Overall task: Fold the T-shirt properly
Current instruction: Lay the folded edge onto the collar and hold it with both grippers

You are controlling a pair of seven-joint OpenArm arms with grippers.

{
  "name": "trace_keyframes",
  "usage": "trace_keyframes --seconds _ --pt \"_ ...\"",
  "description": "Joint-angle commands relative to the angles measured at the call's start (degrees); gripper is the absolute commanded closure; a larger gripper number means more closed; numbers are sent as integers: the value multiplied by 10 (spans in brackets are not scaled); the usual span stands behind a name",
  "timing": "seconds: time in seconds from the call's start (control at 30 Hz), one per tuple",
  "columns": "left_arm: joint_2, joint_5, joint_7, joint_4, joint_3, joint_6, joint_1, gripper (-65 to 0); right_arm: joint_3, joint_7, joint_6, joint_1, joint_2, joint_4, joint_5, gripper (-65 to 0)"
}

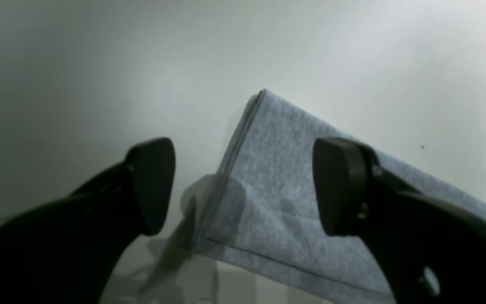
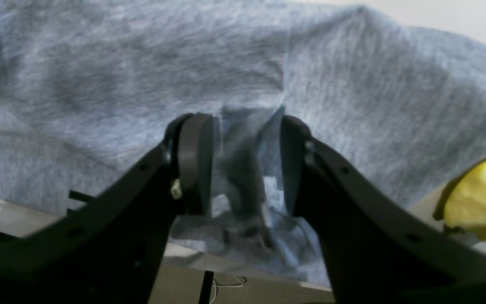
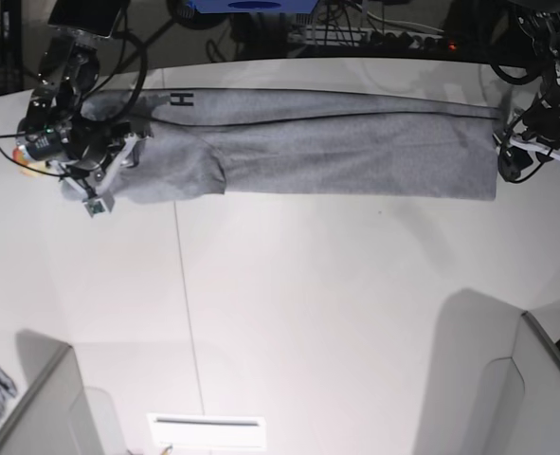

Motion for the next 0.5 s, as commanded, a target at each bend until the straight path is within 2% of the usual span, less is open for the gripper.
trace_keyframes --seconds 0.0,0.2,0.33,0.37,0.47 --pt "-9 -4 -11 7 -6 -2 2 -492 3 0 4 7 5 10 0 -252" --pt "-10 -4 -11 7 -6 -2 2 -492 -2 -9 4 10 5 5 0 -249" --pt "-10 -4 -11 7 -6 -2 2 -492 -2 -8 4 10 4 -8 0 -224" --pt "-10 -4 -11 7 -6 -2 2 -492 -2 -8 4 10 4 -10 0 -188" --pt "-10 -4 -11 6 -6 -2 2 -492 -2 -12 4 10 4 -10 0 0"
